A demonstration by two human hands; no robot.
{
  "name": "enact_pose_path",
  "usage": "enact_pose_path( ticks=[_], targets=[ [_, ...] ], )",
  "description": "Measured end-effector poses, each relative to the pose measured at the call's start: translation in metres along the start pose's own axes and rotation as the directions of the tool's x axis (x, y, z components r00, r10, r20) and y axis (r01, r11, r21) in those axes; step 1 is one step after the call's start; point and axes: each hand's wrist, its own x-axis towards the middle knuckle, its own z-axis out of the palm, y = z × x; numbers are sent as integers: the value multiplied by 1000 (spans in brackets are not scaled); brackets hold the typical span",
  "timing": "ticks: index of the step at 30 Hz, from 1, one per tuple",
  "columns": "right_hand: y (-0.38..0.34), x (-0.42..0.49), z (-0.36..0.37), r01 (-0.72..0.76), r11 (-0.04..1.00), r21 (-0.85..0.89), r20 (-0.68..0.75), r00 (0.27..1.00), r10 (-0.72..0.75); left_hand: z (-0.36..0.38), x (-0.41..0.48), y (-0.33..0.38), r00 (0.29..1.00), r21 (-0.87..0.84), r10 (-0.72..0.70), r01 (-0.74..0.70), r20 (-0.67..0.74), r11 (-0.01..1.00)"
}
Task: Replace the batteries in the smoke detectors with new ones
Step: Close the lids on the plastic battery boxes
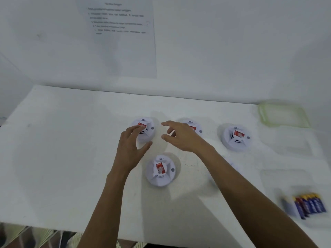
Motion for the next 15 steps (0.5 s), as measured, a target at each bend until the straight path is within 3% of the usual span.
enact_pose_path(
  ticks=[6,15],
  targets=[
    [36,-21,-45,8,1000,-26,-40,999,-9,29,17,51,993,38,112,-113,27,993],
    [134,-64,-146,-47,991,-126,-106,994,33,107,63,163,973,49,96,-109,211,993]
  ],
)
